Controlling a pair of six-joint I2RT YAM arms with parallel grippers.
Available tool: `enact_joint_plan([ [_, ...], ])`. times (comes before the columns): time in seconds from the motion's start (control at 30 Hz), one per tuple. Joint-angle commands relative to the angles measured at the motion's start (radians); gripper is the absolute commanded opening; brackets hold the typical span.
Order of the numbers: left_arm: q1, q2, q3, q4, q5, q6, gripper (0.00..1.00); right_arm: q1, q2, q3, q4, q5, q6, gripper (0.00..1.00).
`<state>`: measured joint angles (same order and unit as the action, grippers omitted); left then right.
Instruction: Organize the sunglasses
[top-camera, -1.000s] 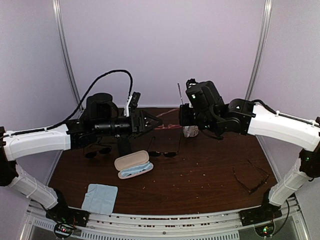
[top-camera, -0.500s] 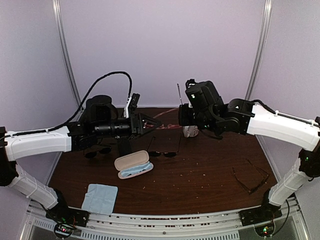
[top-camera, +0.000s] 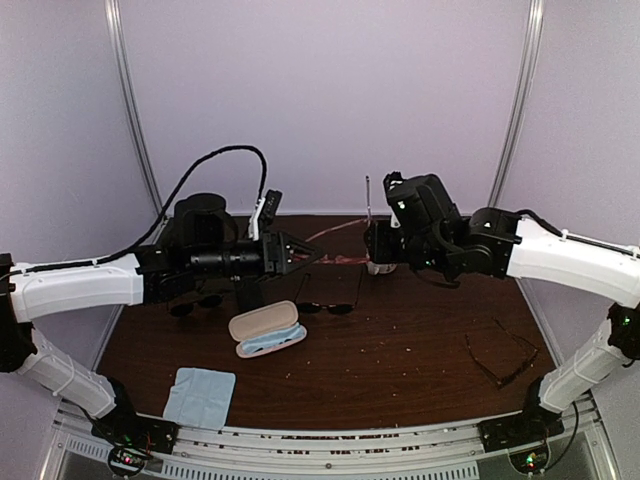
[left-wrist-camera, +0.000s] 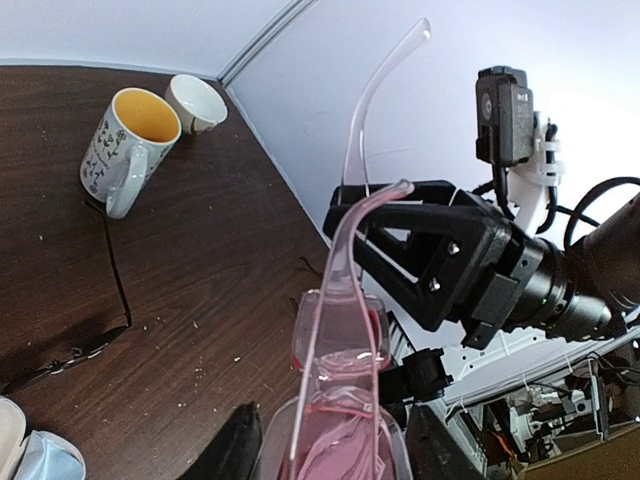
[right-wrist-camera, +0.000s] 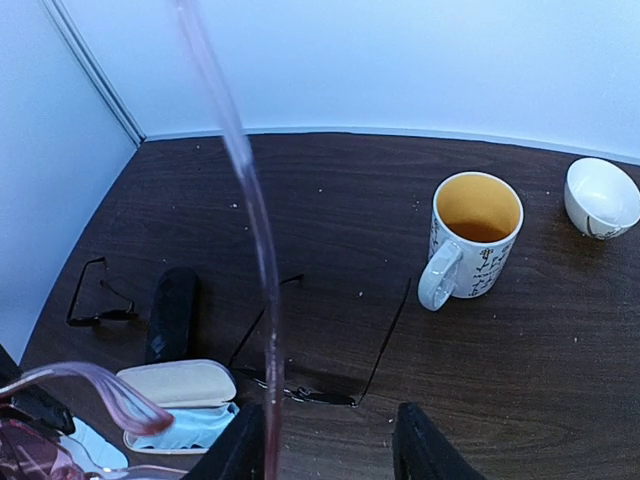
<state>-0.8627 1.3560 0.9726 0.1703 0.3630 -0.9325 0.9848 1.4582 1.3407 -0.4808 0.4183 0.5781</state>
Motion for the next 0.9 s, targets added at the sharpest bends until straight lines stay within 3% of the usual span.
enact_joint_plan([
  [0.0,0.021,-0.012,0.013,-0.033,-0.039,0.071,0.23,-0.033,-0.112,-0.047,-0.070,0.013,-0.010,0.44],
  [0.23,0.028,-0.005,0.040,-0.085,-0.063,0.116,0.23,-0.053,-0.220,-0.106,-0.134,-0.039,-0.012,0.55],
  [0.5,0.028,0.005,0.043,-0.094,-0.080,0.131,0.22,-0.053,-0.279,-0.119,-0.140,-0.096,-0.011,0.56],
  [0.67,0.028,0.007,0.039,-0.120,-0.090,0.180,0.22,-0.053,-0.296,-0.083,-0.054,-0.228,-0.038,0.49],
  [0.87,0.028,0.015,0.027,-0.107,-0.060,0.245,0.21,-0.037,-0.170,0.024,0.009,-0.409,-0.009,0.33],
])
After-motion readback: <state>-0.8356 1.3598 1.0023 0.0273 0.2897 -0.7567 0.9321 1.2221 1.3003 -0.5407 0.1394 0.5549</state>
